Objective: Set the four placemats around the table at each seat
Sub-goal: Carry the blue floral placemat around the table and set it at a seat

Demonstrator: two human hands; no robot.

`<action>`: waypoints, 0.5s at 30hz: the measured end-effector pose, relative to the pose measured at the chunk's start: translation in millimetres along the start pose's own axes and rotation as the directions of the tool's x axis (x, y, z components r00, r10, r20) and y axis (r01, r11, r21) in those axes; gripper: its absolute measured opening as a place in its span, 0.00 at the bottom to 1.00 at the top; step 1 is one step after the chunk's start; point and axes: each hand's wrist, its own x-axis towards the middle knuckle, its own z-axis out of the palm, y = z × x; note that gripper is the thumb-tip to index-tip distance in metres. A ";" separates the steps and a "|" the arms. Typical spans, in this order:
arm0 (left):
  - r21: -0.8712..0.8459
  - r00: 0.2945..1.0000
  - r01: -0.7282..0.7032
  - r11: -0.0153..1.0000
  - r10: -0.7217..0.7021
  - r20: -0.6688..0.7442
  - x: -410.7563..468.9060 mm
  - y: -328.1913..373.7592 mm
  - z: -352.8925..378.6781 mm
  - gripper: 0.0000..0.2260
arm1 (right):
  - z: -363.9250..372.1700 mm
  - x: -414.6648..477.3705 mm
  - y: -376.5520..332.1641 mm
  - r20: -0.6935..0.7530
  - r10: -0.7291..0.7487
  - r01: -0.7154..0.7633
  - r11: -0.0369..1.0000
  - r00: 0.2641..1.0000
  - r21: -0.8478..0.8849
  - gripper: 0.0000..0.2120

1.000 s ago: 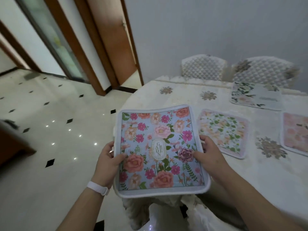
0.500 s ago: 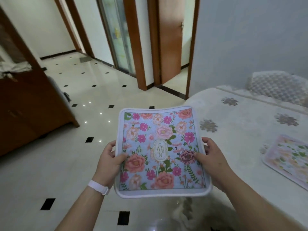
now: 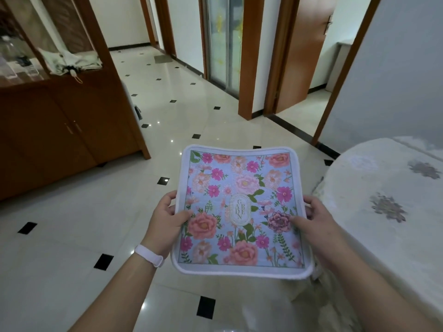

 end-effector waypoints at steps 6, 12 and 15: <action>-0.012 0.998 0.040 0.999 -0.041 -0.058 52.0 0.4 -12.8 0.16 | 31.0 64.3 -16.2 0.020 -0.014 0.014 1.000 1.000 -0.004 0.14; 0.131 0.997 0.039 0.991 -0.030 -0.074 141.3 6.9 -3.5 0.15 | 58.7 170.7 -22.7 0.054 -0.001 0.001 1.000 0.999 0.003 0.15; 0.138 0.995 0.068 0.988 -0.056 -0.088 201.3 17.1 17.6 0.15 | 56.4 230.6 -33.6 0.048 0.020 -0.021 1.000 0.999 0.017 0.14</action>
